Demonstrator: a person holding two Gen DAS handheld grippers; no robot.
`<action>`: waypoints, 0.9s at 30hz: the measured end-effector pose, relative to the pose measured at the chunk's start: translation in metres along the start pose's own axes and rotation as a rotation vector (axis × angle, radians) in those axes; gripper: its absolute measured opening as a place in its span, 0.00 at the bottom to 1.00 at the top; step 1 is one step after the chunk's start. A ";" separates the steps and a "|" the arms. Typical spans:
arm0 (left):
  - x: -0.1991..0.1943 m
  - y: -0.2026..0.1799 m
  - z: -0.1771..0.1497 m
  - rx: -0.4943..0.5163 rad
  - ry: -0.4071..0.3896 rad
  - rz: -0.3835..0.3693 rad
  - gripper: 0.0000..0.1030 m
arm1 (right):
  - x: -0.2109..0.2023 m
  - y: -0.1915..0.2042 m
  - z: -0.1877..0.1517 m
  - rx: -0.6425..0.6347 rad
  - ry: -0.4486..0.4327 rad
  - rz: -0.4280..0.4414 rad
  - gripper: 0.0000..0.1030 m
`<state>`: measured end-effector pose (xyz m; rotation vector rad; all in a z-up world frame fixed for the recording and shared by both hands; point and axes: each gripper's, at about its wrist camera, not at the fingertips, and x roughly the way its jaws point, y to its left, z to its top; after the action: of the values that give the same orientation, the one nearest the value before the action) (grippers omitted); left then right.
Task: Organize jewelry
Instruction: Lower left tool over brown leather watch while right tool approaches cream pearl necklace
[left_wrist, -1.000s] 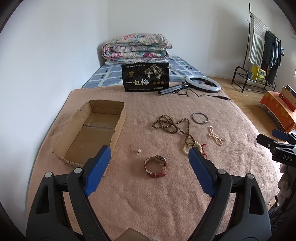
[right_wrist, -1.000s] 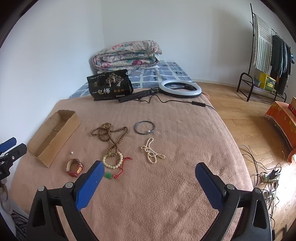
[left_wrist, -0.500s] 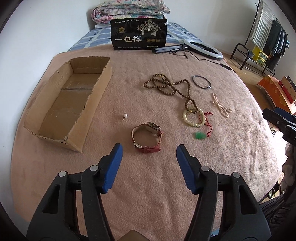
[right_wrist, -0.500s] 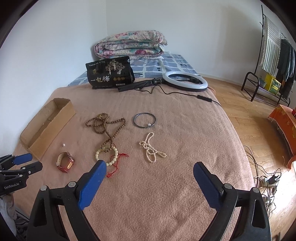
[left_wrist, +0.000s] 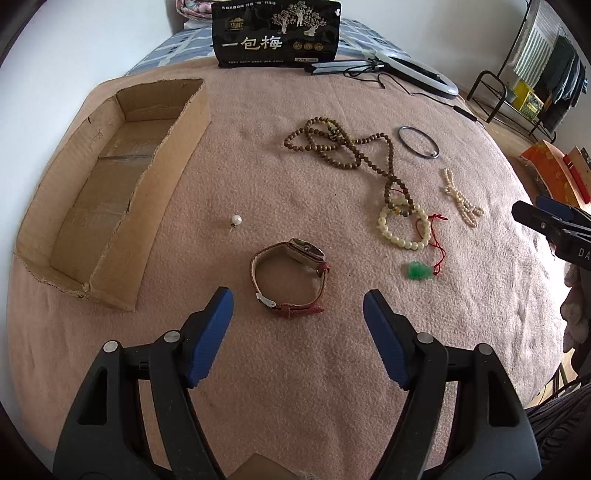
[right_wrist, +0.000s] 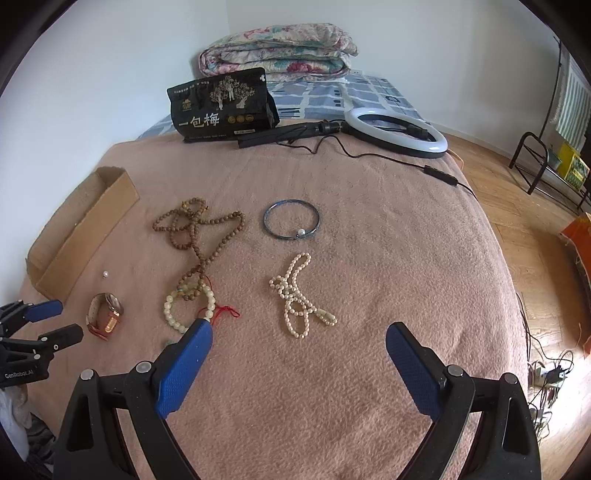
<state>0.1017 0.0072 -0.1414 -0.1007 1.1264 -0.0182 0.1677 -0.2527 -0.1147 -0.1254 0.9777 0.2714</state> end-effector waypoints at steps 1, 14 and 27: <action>0.004 -0.001 0.000 0.000 0.009 0.007 0.74 | 0.005 0.000 0.001 -0.011 0.008 0.007 0.93; 0.050 0.001 0.007 -0.007 0.079 0.089 0.74 | 0.067 0.009 0.015 -0.130 0.108 -0.012 0.93; 0.073 0.016 0.011 -0.028 0.098 0.076 0.91 | 0.097 0.005 0.021 -0.139 0.162 0.007 0.93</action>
<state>0.1428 0.0192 -0.2042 -0.0828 1.2276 0.0608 0.2346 -0.2266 -0.1832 -0.2736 1.1201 0.3398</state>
